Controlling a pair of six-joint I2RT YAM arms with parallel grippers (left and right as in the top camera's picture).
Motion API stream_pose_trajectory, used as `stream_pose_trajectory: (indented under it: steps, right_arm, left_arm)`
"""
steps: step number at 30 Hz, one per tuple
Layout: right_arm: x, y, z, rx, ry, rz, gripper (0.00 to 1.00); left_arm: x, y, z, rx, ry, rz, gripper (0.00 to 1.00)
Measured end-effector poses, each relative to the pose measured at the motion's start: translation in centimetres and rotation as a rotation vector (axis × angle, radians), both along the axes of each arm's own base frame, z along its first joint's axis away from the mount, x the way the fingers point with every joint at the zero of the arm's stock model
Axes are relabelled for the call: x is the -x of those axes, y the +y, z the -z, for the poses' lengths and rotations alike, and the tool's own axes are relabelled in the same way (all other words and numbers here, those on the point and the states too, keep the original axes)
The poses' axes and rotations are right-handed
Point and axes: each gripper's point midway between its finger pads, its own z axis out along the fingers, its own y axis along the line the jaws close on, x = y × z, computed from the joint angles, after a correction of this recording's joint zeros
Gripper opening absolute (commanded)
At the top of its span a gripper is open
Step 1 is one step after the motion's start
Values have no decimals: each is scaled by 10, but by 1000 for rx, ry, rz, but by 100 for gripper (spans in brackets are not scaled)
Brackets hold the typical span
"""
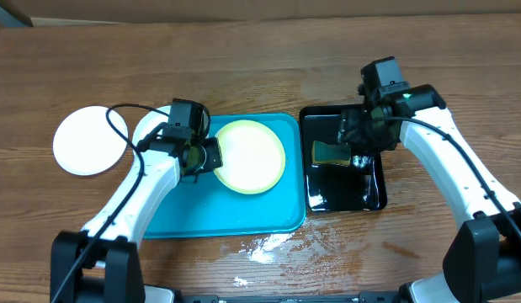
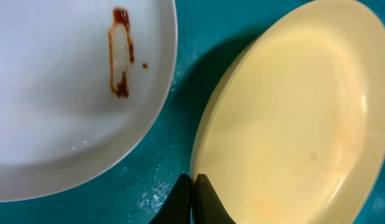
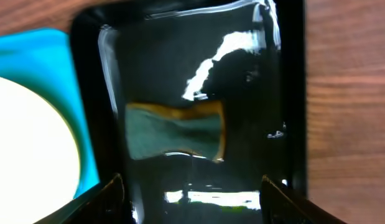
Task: Clean dirty plates on tray and stack at the side
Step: 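Lift the yellow plate with the left gripper and tilt it up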
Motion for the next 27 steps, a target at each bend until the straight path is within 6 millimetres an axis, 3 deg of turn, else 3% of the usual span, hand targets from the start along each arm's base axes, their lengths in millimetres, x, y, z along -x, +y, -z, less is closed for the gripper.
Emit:
stream_pose_trajectory:
  steps: [6,17,27]
  right_arm:
    - [7,-14,2,7,45,47,75]
    - [7,-16,2,7,45,52,80]
    - [6,-18,3,21,42,55,81]
  left_arm:
    - [-9,7,-26,-41,-91,12,4]
    - [-18,14,-54,-127,-200,82,4]
    - [-26,-25,-89,-373,-353,202,4]
